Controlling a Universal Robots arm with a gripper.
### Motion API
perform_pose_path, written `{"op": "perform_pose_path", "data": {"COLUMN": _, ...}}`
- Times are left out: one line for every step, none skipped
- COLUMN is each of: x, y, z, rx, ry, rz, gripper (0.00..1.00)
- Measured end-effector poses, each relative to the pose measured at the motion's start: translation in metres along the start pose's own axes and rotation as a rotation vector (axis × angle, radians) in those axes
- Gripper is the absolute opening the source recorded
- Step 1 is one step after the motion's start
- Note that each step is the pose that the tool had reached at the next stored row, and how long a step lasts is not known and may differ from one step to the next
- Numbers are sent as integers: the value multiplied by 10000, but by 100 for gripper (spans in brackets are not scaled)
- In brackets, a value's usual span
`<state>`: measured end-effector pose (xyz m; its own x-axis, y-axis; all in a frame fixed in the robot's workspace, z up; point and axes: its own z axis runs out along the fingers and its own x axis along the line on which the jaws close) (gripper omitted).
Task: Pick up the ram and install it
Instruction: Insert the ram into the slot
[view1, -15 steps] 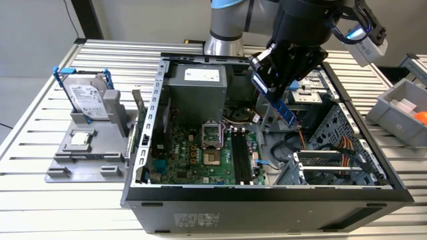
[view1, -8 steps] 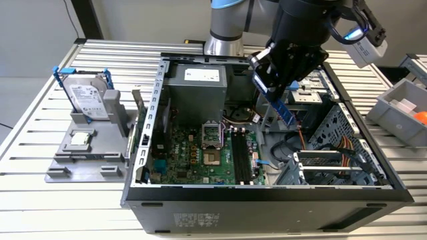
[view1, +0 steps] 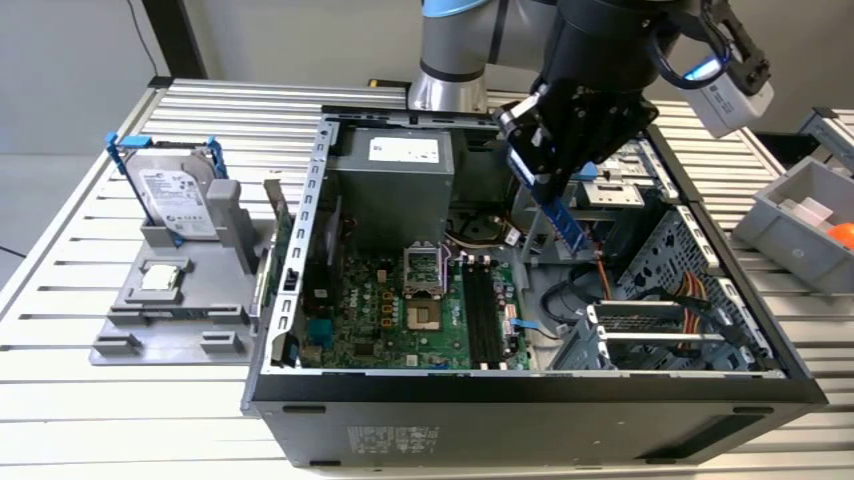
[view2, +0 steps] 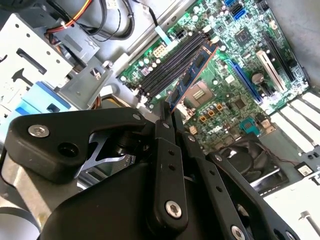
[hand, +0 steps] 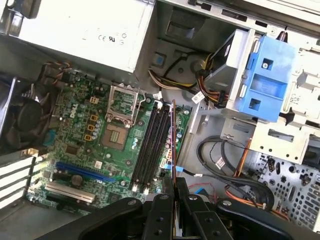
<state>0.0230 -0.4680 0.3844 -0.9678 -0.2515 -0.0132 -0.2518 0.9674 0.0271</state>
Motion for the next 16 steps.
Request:
{"op": "perform_pose_path", "data": {"x": 1, "y": 0, "z": 0, "rx": 1, "ry": -1, "rz": 51, "gripper": 0}}
{"op": "perform_pose_path", "data": {"x": 1, "y": 0, "z": 0, "rx": 2, "ry": -2, "rz": 101, "gripper": 0}}
{"op": "perform_pose_path", "data": {"x": 2, "y": 0, "z": 0, "rx": 3, "ry": -4, "rz": 156, "gripper": 0}}
{"op": "perform_pose_path", "data": {"x": 2, "y": 0, "z": -1, "rx": 4, "ry": -5, "rz": 204, "gripper": 0}}
{"op": "perform_pose_path", "data": {"x": 2, "y": 1, "z": -1, "rx": 5, "ry": -6, "rz": 256, "gripper": 0}}
{"op": "perform_pose_path", "data": {"x": 3, "y": 1, "z": -1, "rx": 6, "ry": -7, "rz": 310, "gripper": 0}}
{"op": "perform_pose_path", "data": {"x": 4, "y": 1, "z": -1, "rx": 7, "ry": -9, "rz": 365, "gripper": 0}}
{"op": "perform_pose_path", "data": {"x": 4, "y": 1, "z": -1, "rx": 8, "ry": -10, "rz": 416, "gripper": 0}}
{"op": "perform_pose_path", "data": {"x": 5, "y": 1, "z": -1, "rx": 9, "ry": -11, "rz": 469, "gripper": 0}}
{"op": "perform_pose_path", "data": {"x": 5, "y": 1, "z": -1, "rx": 9, "ry": -13, "rz": 520, "gripper": 0}}
{"op": "perform_pose_path", "data": {"x": 5, "y": 1, "z": -1, "rx": 9, "ry": -14, "rz": 569, "gripper": 0}}
{"op": "perform_pose_path", "data": {"x": 6, "y": 1, "z": -1, "rx": 11, "ry": -16, "rz": 615, "gripper": 0}}
{"op": "perform_pose_path", "data": {"x": 6, "y": 1, "z": -1, "rx": 10, "ry": -17, "rz": 656, "gripper": 0}}
{"op": "perform_pose_path", "data": {"x": 6, "y": 1, "z": -1, "rx": 11, "ry": -18, "rz": 696, "gripper": 0}}
{"op": "perform_pose_path", "data": {"x": 7, "y": 1, "z": -1, "rx": 11, "ry": -19, "rz": 731, "gripper": 0}}
{"op": "perform_pose_path", "data": {"x": 7, "y": 2, "z": -1, "rx": 12, "ry": -20, "rz": 768, "gripper": 0}}
